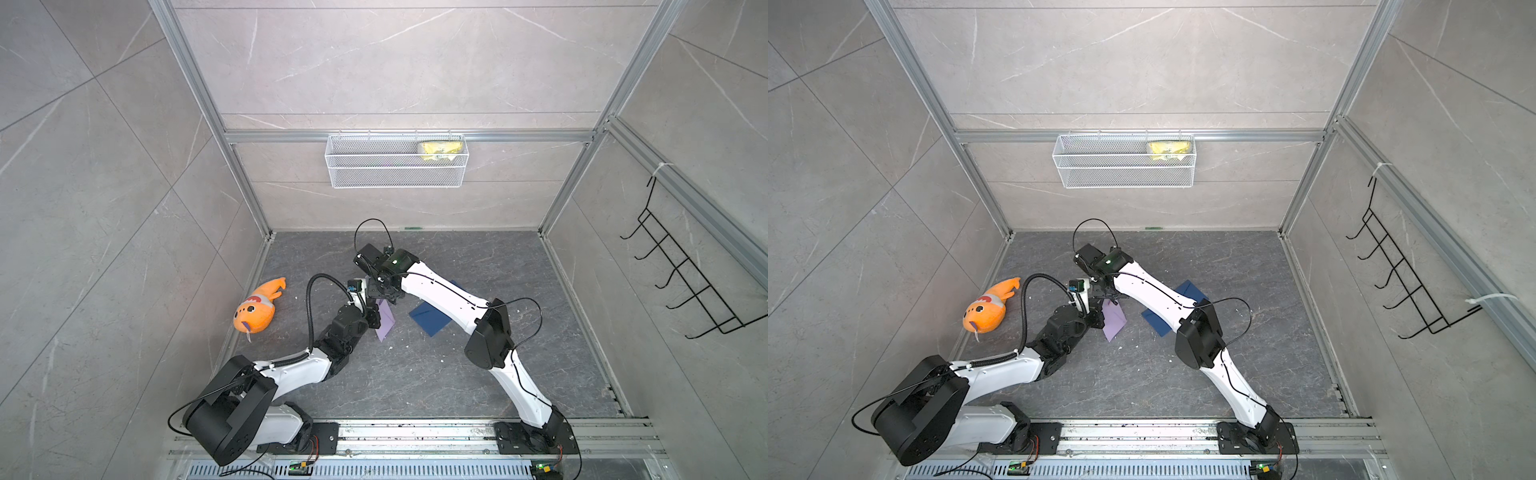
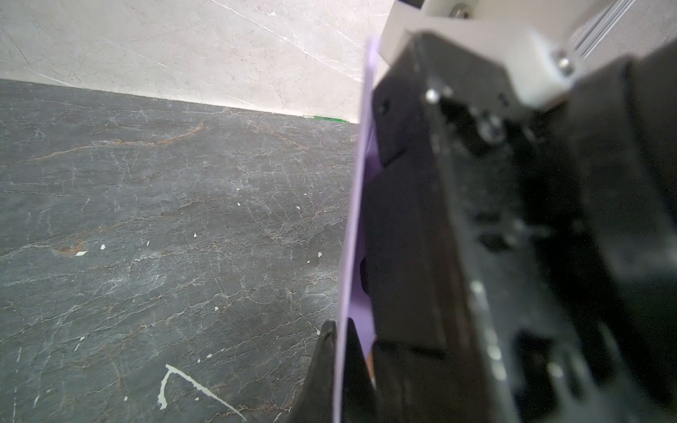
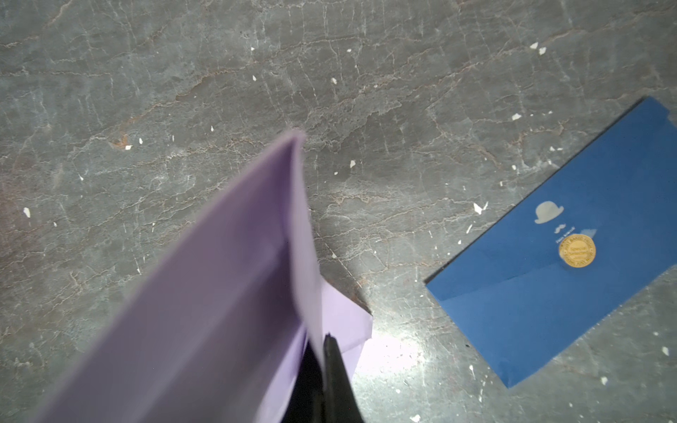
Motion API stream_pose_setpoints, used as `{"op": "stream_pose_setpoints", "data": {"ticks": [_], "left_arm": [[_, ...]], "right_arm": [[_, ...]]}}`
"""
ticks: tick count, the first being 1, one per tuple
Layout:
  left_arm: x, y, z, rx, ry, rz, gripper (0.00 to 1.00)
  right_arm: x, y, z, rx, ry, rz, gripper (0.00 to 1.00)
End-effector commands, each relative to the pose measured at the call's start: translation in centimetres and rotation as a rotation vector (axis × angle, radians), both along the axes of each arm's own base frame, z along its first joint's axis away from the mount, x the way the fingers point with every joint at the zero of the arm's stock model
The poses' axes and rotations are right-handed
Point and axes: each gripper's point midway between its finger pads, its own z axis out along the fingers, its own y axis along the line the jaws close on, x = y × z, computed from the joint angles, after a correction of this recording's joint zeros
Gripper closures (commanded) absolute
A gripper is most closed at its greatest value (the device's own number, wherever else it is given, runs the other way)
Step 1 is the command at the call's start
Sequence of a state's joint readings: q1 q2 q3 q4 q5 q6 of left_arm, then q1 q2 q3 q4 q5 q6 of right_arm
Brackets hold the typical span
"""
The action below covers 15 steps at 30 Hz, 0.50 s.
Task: Open the envelope
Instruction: Open the envelope flap on the envelope.
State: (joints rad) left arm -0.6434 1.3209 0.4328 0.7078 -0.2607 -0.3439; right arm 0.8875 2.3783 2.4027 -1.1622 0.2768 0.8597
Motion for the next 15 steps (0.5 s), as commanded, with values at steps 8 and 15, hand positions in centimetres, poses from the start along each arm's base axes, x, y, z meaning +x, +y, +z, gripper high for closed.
{"op": "stream_pose_setpoints", "data": {"ticks": [8, 15], "left_arm": [[1.0, -0.1, 4.8, -0.073, -0.122, 0.021, 1.00], [0.9, -0.3, 5.0, -0.075, -0.121, 0.008, 1.00]], "right_arm": [[0.1, -1.0, 2.1, 0.001, -0.030, 0.036, 1.00], [0.5, -1.1, 2.7, 0.006, -0.037, 0.056, 1.00]]}}
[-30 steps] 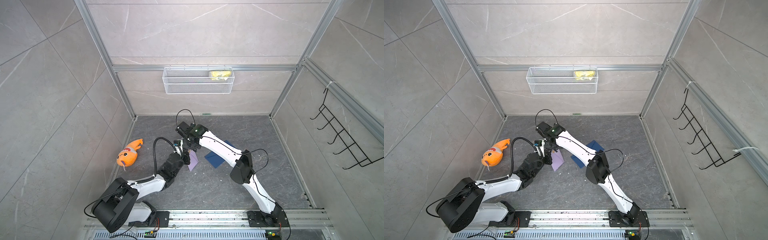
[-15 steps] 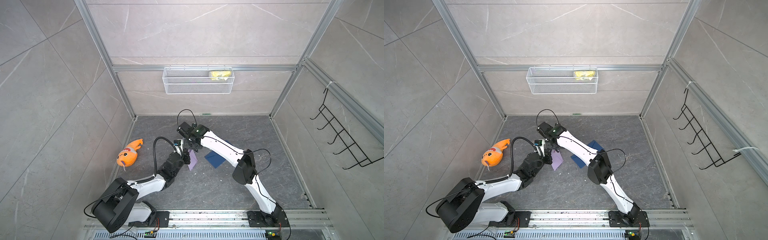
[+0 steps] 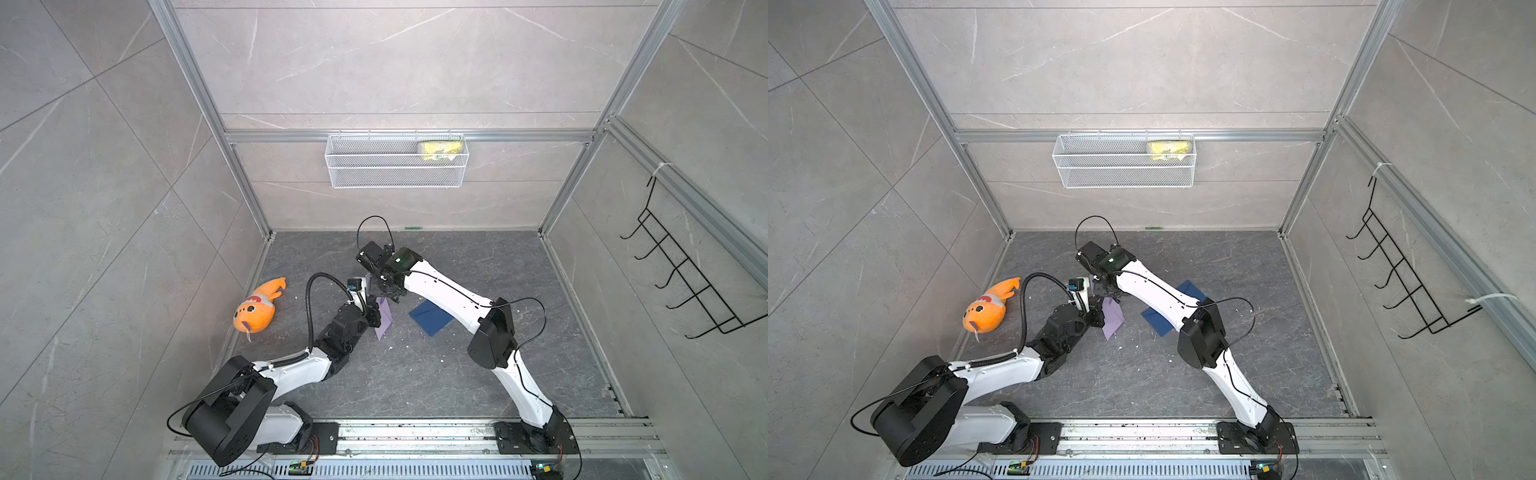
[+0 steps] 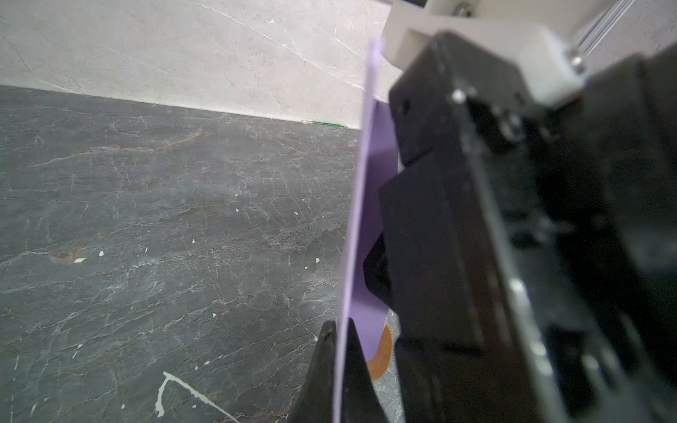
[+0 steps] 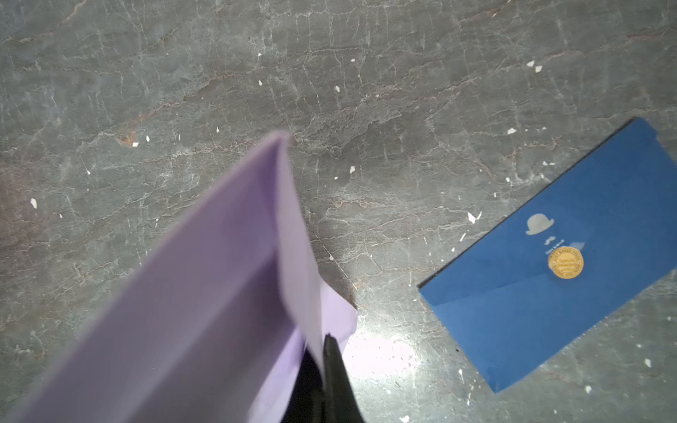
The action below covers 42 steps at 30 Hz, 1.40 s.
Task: Open the envelope
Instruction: Open the envelope flap on the envelope.
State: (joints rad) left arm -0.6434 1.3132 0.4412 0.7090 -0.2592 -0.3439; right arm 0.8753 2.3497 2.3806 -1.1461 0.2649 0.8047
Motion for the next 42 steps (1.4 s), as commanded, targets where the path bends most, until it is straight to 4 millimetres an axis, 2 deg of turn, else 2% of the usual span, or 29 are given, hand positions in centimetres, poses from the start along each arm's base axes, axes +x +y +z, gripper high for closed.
{"op": "stream_pose_setpoints", "data": {"ticks": [1, 8, 15, 22, 25, 27, 29, 35, 42], "left_arm": [[0.8, -0.3, 4.4, -0.066, -0.107, 0.006, 1.00], [0.3, -0.5, 5.2, -0.083, -0.106, -0.022, 1.00], [-0.3, -1.2, 6.5, -0.097, -0.107, -0.071, 1.00], [-0.5, -1.9, 7.1, -0.123, -0.082, -0.124, 1.00], [-0.4, -2.0, 7.1, -0.142, -0.069, -0.134, 1.00], [0.0, -2.0, 6.8, -0.163, -0.052, -0.140, 1.00], [0.4, -2.0, 6.5, -0.192, -0.035, -0.147, 1.00], [2.3, -0.8, 4.9, -0.298, 0.022, -0.125, 1.00], [4.7, 1.2, 1.6, -0.426, 0.102, -0.058, 1.00]], "right_arm": [[0.1, -0.7, 1.9, 0.004, -0.027, 0.020, 1.00], [1.2, -1.3, 3.2, 0.001, -0.057, 0.072, 1.00], [1.6, -0.5, 4.9, 0.042, -0.091, 0.195, 0.97], [2.7, -1.7, 5.1, 0.041, -0.091, 0.241, 0.88], [3.3, -2.4, 4.9, 0.049, -0.089, 0.240, 0.78], [3.7, -2.7, 4.8, 0.052, -0.089, 0.237, 0.66], [4.0, -3.0, 4.7, 0.046, -0.092, 0.235, 0.59], [5.1, -4.0, 4.2, 0.027, -0.096, 0.211, 0.53], [6.5, -4.8, 3.4, 0.014, -0.098, 0.197, 0.52]]}}
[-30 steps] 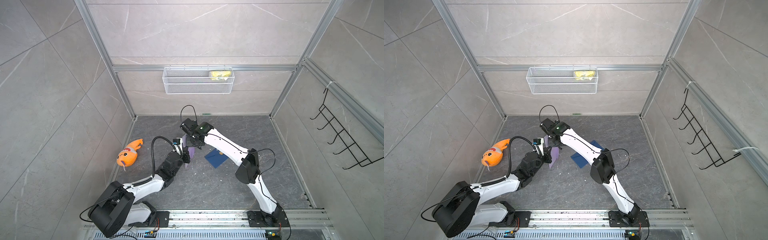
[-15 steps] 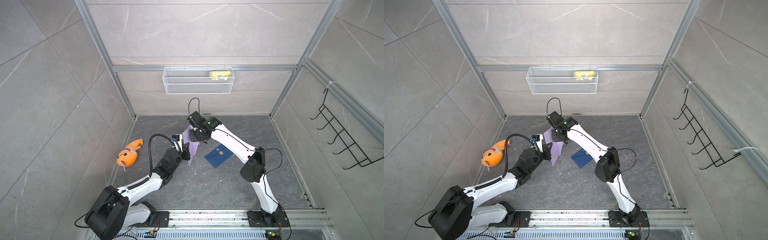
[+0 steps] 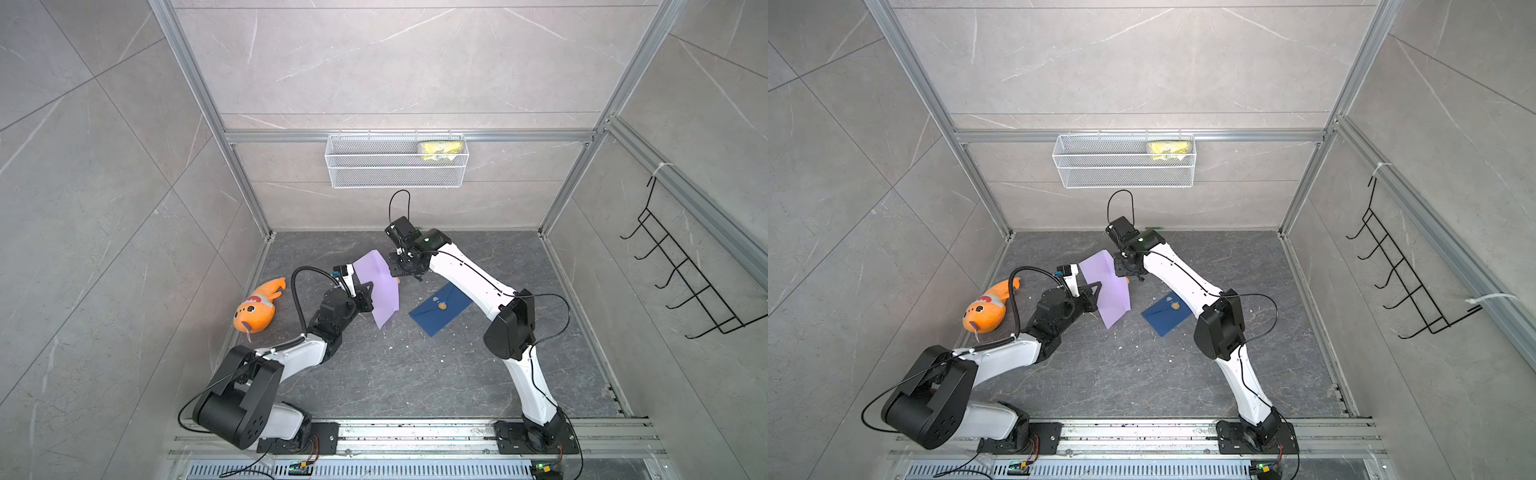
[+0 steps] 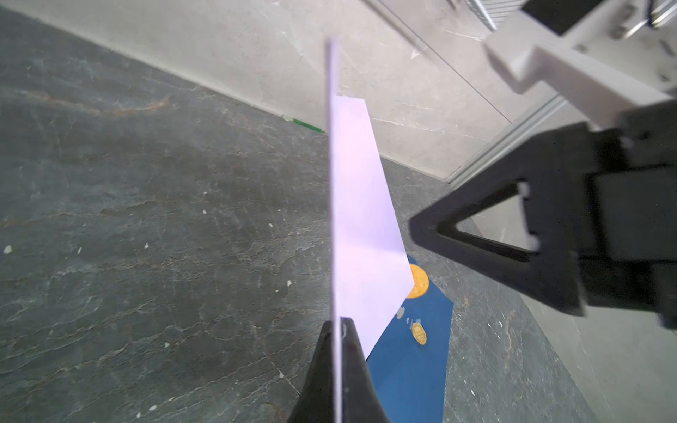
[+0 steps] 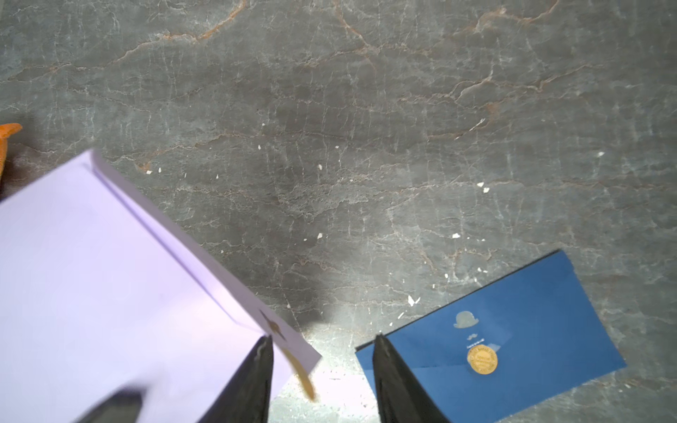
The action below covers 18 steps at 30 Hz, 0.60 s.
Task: Open the envelope
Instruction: Open the envelope flap on the envelope, then place the envelope at the center of the board.
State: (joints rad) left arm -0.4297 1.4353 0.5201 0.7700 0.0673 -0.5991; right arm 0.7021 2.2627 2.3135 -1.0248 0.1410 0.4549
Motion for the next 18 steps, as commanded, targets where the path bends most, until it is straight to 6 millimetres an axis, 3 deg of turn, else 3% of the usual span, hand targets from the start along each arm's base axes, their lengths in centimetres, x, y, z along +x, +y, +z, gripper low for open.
{"op": "stream_pose_setpoints", "data": {"ticks": [1, 8, 14, 18], "left_arm": [[1.1, 0.3, 1.1, -0.147, -0.024, 0.007, 1.00], [3.2, 3.6, -3.1, -0.239, 0.102, 0.236, 1.00], [3.6, 6.6, -6.0, -0.371, 0.147, 0.446, 1.00], [4.1, 7.4, -8.2, -0.530, 0.158, 0.510, 1.00]], "right_arm": [[0.8, -0.2, 0.2, -0.009, -0.023, 0.006, 0.52], [0.6, -0.9, 0.9, -0.004, -0.025, -0.002, 0.52], [-1.3, -0.8, 0.5, 0.071, -0.005, 0.016, 0.52], [-2.4, -2.2, 0.0, 0.081, -0.038, 0.004, 0.51]]}}
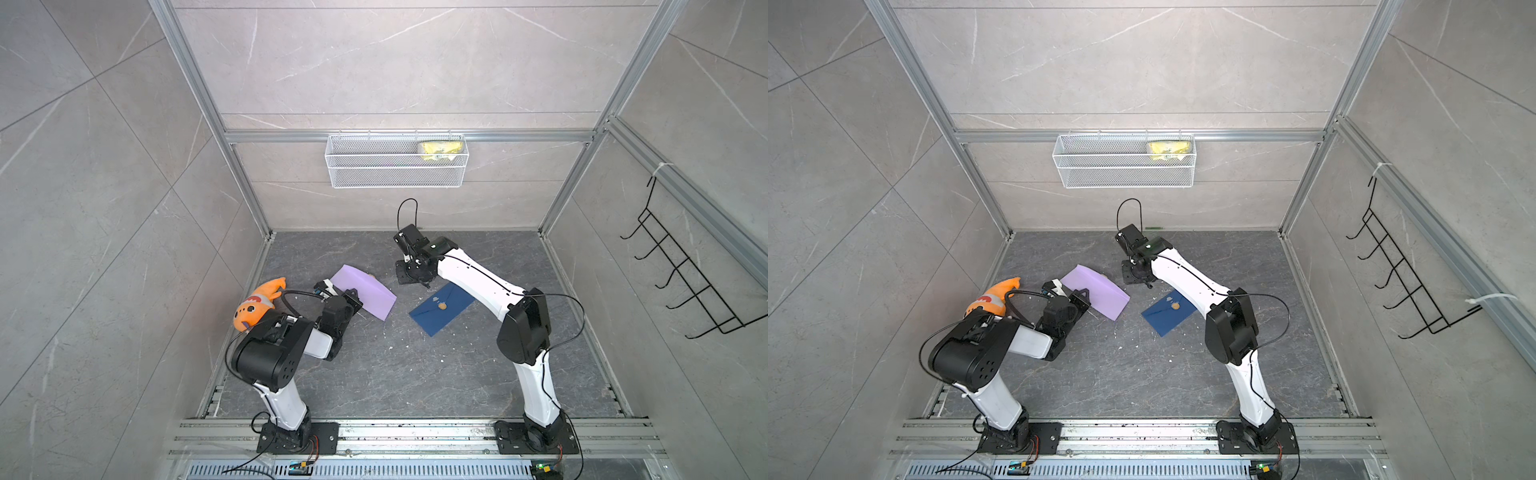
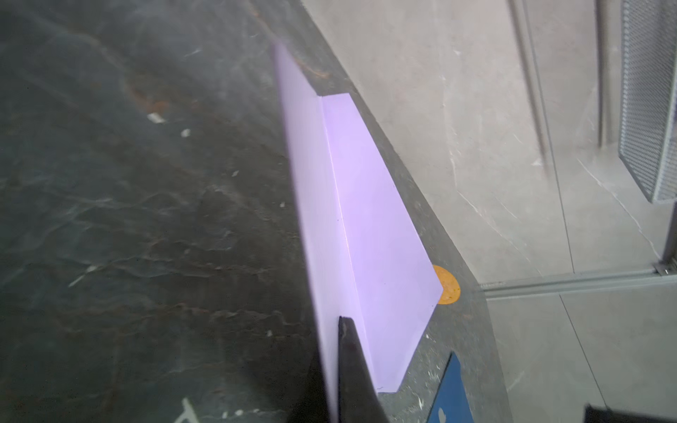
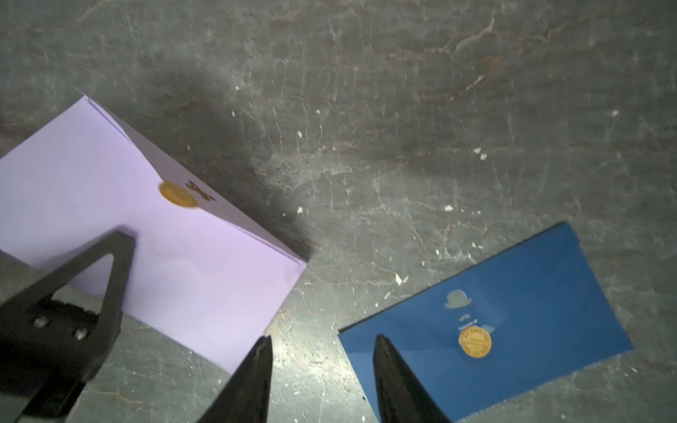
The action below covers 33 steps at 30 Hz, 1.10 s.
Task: Open the envelope
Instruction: Place the envelope at the center of the board.
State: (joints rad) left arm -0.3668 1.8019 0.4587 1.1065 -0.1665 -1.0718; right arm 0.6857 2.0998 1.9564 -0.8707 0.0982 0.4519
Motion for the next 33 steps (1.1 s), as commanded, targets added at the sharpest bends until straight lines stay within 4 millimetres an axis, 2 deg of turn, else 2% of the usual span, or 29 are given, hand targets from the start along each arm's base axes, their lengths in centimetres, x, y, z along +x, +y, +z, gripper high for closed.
{"op": "stream_pose_setpoints", "data": {"ticks": [1, 3, 5, 8, 11, 13, 15, 18, 23, 25, 28, 33], "left_arm": [[1.2, 1.5, 0.8, -0.206, -0.095, 0.133, 1.00], [1.6, 1.1, -0.2, -0.254, -0.081, 0.127, 1.00], [1.8, 0.3, -0.2, -0.222, -0.088, 0.089, 0.99], [1.5, -0.1, 0.2, -0.168, -0.104, 0.073, 0.93], [1.4, -0.2, 0.1, -0.128, -0.091, 0.063, 0.83], [1.3, -0.3, 0.2, -0.115, -0.086, 0.063, 0.75], [1.1, -0.4, 0.3, -0.104, -0.087, 0.058, 0.61], [0.6, -0.4, 0.9, -0.079, -0.087, 0.057, 0.34], [-1.0, -0.8, 2.3, 0.066, -0.056, 0.045, 0.11], [-1.7, -1.2, 2.9, 0.177, -0.015, 0.025, 0.10], [-2.6, -2.1, 5.1, 0.384, 0.032, -0.018, 0.08], [-4.4, -2.5, 6.5, 0.603, 0.106, -0.074, 0.02]], "right_arm": [[0.1, -0.4, 2.9, 0.077, -0.112, -0.012, 0.51], [-0.2, -1.9, 3.1, 0.070, -0.163, -0.030, 0.50], [-0.6, -3.6, 3.2, 0.073, -0.205, -0.057, 0.42], [-1.1, -5.8, 3.3, 0.092, -0.248, -0.094, 0.28], [-1.5, -7.3, 3.3, 0.090, -0.274, -0.119, 0.19], [-1.5, -8.2, 2.9, 0.062, -0.279, -0.140, 0.17], [-1.7, -8.9, 2.4, 0.039, -0.275, -0.156, 0.16], [-2.2, -9.9, 1.8, 0.039, -0.254, -0.178, 0.15], [-2.7, -11.0, 2.3, 0.069, -0.228, -0.174, 0.15], [-2.7, -11.4, 2.3, 0.068, -0.206, -0.169, 0.14], [-2.8, -12.0, 1.3, 0.076, -0.143, -0.162, 0.14], [-3.2, -12.5, -0.8, 0.061, -0.071, -0.151, 0.14]]}}
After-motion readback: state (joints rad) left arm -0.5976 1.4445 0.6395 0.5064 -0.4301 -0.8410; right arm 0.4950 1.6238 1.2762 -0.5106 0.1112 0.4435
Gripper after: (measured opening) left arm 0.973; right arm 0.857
